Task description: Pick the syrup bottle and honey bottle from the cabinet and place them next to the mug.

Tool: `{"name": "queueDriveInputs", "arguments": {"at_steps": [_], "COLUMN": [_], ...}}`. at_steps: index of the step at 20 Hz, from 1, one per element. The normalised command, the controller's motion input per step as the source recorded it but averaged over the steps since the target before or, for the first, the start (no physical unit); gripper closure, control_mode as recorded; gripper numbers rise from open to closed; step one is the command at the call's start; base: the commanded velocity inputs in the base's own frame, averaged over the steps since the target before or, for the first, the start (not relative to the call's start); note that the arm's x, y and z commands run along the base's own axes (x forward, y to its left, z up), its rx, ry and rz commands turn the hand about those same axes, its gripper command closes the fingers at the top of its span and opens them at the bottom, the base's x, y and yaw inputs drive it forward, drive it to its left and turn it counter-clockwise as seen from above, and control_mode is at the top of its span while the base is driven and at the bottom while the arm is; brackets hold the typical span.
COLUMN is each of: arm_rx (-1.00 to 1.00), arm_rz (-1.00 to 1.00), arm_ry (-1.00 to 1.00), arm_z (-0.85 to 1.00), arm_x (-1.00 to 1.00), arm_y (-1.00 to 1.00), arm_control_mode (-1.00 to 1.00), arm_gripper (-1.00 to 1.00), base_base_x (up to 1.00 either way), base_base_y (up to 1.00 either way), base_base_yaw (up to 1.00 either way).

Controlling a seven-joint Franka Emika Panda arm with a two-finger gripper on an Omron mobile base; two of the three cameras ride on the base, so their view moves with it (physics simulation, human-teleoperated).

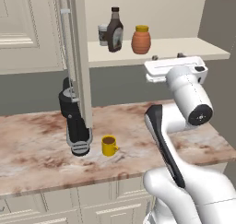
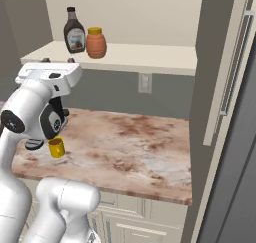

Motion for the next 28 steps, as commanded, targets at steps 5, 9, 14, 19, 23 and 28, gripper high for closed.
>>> {"name": "queueDriveInputs", "arguments": {"at_steps": [5, 9, 14, 19, 23, 28], "arm_rx": [0.02, 0.0, 0.01, 0.0, 0.0, 0.01], "arm_rz": [0.0, 0.0, 0.0, 0.0, 0.0, 0.0], "arm_ry": [0.04, 0.04, 0.02, 0.01, 0.02, 0.09], "arm_z": [0.16, 0.01, 0.0, 0.0, 0.0, 0.0], "arm_x": [0.37, 0.19, 0.44, 0.51, 0.56, 0.74], "arm_y": [0.0, 0.0, -0.07, -0.08, -0.09, -0.12], "arm_control_mode": [-1.0, -1.0, -1.0, -1.0, -1.0, -1.0], "arm_gripper": [-1.0, -1.0, -1.0, -1.0, -1.0, -1.0], "base_base_x": [0.0, 0.0, 0.0, 0.0, 0.0, 0.0], "base_base_y": [0.0, 0.0, 0.0, 0.0, 0.0, 0.0], "base_base_yaw": [0.0, 0.0, 0.0, 0.0, 0.0, 0.0]}}
